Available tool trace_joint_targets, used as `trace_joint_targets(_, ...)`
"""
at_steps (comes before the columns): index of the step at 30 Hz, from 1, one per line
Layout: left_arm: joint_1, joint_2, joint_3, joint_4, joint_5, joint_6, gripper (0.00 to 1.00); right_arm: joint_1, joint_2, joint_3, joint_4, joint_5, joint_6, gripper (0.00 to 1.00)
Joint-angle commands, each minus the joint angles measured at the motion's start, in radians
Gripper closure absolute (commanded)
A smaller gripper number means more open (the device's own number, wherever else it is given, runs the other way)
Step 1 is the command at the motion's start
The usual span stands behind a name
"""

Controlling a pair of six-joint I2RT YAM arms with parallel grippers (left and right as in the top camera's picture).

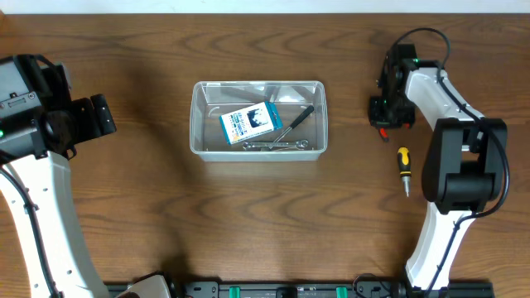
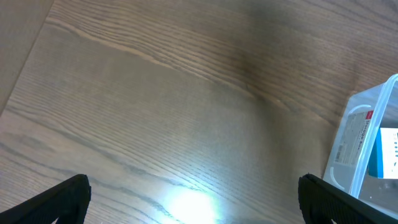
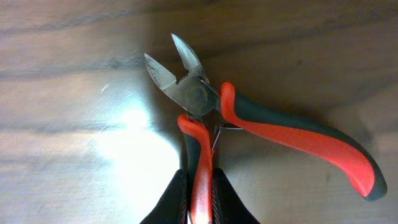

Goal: Pack container
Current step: 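Lower and close the right gripper on the pliers handles, then carry the pliers with the right gripper into the container and release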

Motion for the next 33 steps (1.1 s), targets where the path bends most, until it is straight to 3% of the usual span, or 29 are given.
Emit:
trace_joint_targets(1,0.004,0.002,-0.01,-0.003,0.001,-0.012,0.02,0.047,-0.049,0.153,-0.041,-0.004,-0.045,0.99)
trace_joint_targets(9,0.004,0.002,-0.01,-0.003,0.002,-0.012,0.02,0.262,-0.152,0.43,-0.121,-0.004,-0.317,0.99)
trace_joint_targets(18,0.004,0.002,-0.01,-0.003,0.002,-0.012,0.02,0.559,-0.092,0.383,-0.171,-0.005,-0.848,0.99)
trace_joint_targets(29,0.004,0.002,-0.01,-0.003,0.002,-0.012,0.02,0.598,0.059,0.292,-0.081,-0.049,-0.817,0.98)
trace_joint_targets(31,0.004,0.002,-0.01,-0.003,0.002,-0.013,0.02,0.595,0.068,0.292,-0.085,-0.049,-0.817,0.79)
trace_joint_targets(33,0.004,0.002,-0.01,-0.003,0.002,-0.012,0.02,0.593,0.069,0.292,-0.085,-0.049,-0.818,0.67)
